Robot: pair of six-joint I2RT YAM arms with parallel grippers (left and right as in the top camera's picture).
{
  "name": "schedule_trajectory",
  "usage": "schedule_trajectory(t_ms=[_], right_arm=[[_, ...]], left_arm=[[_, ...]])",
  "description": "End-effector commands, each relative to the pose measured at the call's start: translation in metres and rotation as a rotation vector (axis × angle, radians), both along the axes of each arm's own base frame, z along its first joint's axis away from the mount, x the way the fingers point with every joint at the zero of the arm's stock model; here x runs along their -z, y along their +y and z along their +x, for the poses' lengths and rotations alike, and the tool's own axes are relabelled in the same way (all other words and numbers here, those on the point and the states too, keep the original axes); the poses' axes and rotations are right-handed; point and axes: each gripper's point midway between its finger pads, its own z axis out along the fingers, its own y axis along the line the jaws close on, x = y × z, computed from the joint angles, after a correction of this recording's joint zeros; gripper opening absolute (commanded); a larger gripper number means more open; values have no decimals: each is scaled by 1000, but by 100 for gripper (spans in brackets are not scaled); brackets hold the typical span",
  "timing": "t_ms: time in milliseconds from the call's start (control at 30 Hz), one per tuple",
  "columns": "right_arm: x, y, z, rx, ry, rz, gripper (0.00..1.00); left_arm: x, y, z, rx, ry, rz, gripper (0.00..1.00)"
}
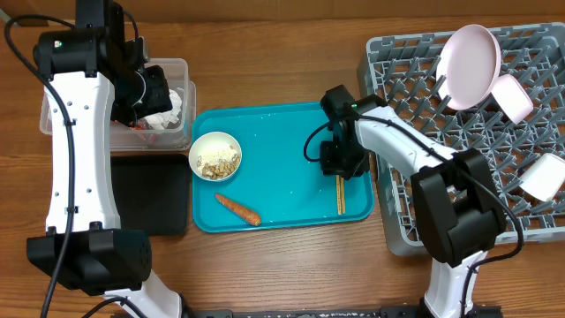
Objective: Sort waste into correct bins and load items into the dishwasher
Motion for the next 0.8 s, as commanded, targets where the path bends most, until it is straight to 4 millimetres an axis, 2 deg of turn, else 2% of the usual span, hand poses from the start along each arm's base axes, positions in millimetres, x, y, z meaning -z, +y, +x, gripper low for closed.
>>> schedule_trajectory(t_ms=[0, 233, 600, 700, 767], right_arm=[[20, 0, -8, -1, 54, -19, 40], [18, 8, -13, 1, 80, 31, 40], [20, -1, -13, 0, 74, -20, 41], [21, -8, -10, -3, 56, -58, 37], [21, -9, -10, -4, 54, -68, 30]], left_arm=[[-13, 1, -2, -21, -34, -4, 43], [-13, 1, -2, -21, -34, -4, 43], [-13, 2, -2, -21, -34, -1, 43], [-13, 2, -2, -21, -33, -1, 43], [-13, 2, -2, -22, -34, -2, 43]])
